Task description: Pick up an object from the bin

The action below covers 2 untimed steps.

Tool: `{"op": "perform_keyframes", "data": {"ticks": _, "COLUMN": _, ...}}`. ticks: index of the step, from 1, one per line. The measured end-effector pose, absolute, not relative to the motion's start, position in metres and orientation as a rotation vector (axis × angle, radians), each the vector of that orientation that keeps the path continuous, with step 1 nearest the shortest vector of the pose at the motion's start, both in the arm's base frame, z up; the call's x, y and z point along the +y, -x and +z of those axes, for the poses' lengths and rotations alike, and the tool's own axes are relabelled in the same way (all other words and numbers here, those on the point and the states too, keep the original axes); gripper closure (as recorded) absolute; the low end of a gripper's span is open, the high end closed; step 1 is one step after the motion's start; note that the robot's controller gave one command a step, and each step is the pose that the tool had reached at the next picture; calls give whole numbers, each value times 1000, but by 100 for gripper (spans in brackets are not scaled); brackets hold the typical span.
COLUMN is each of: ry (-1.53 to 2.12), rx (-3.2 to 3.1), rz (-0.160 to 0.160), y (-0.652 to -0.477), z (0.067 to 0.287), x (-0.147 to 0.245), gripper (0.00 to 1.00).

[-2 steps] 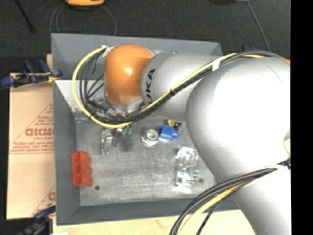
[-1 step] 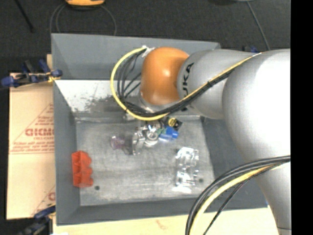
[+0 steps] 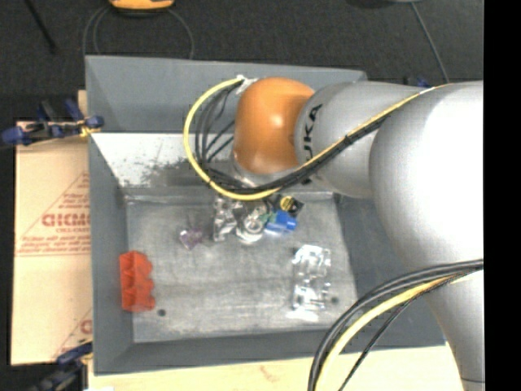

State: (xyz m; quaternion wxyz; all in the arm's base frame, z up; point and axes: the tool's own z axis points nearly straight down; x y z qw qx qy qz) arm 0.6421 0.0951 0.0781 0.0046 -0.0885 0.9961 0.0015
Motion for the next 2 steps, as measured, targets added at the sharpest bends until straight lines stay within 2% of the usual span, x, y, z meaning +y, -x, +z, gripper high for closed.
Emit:
{"op": "perform_keyframes", "data": {"ticks": 1, "ry": 343, "rx": 3109, "rz": -2, "y": -633, "z": 226, "x": 93, "gripper": 100}}
{"op": "perform_keyframes", "data": {"ticks": 2, "ry": 573, "rx": 3078, "rz": -4, "y": -606, "z": 287, "x": 58, "gripper": 100}}
